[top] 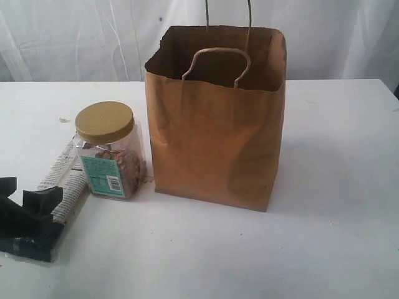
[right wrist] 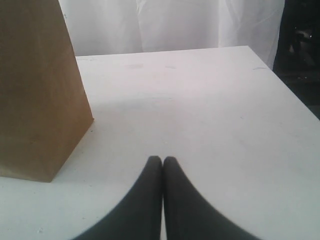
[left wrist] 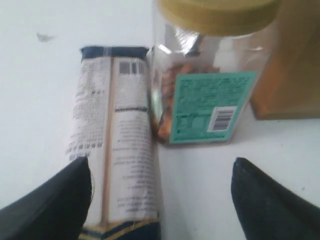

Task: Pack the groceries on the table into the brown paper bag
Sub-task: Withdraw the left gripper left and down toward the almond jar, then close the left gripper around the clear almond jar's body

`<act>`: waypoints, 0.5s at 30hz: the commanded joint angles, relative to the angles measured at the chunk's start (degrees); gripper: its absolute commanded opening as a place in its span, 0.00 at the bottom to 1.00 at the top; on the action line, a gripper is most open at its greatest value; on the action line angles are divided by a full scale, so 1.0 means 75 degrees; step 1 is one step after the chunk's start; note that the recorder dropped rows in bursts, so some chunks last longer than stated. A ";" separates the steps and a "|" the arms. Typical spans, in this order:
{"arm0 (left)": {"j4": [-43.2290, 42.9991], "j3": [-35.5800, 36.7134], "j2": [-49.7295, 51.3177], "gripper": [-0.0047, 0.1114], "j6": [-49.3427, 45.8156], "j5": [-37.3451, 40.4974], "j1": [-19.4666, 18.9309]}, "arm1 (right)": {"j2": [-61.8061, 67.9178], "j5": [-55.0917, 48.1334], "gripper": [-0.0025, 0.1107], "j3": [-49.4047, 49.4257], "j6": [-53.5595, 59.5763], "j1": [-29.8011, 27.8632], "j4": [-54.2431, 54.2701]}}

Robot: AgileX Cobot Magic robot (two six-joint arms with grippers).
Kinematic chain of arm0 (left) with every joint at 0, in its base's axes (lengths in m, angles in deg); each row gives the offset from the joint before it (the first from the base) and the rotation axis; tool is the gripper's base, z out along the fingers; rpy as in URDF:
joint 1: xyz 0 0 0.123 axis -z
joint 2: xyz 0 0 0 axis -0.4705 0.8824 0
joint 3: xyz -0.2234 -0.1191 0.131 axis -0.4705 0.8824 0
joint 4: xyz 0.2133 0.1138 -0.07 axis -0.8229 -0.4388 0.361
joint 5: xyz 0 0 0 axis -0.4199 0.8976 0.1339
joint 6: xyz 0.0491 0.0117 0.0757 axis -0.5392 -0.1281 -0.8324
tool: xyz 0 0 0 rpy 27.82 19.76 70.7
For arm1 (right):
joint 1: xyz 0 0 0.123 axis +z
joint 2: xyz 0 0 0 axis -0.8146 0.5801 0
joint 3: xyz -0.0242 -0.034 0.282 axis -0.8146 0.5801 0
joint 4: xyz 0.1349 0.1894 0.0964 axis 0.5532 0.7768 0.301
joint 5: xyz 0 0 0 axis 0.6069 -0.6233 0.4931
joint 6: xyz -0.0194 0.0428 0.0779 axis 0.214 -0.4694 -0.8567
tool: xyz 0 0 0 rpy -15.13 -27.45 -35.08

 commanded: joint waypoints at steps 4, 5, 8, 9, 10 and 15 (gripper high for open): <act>-0.2887 0.0221 0.0764 0.71 0.0529 -0.2018 0.0042 | -0.0009 0.0079 0.02 -0.0029 -0.0025 -0.0021 0.0016; -0.2721 0.0167 0.0958 0.71 0.0488 -0.1998 0.0042 | -0.0009 0.0079 0.02 -0.0029 -0.0025 -0.0021 0.0016; -0.2284 -0.0178 0.1744 0.71 0.0370 -0.2033 0.0042 | -0.0009 0.0079 0.02 -0.0029 -0.0025 -0.0021 0.0016; -0.2268 -0.0360 0.2089 0.71 0.0417 -0.2064 0.0042 | -0.0009 0.0079 0.02 -0.0029 -0.0025 -0.0021 0.0016; -0.2283 -0.0477 0.2299 0.71 0.0418 -0.2108 0.0042 | -0.0009 0.0079 0.02 -0.0029 -0.0025 -0.0021 0.0016; -0.2303 -0.0982 0.3006 0.71 0.0412 -0.2108 0.0042 | -0.0009 0.0079 0.02 -0.0029 -0.0025 -0.0021 0.0016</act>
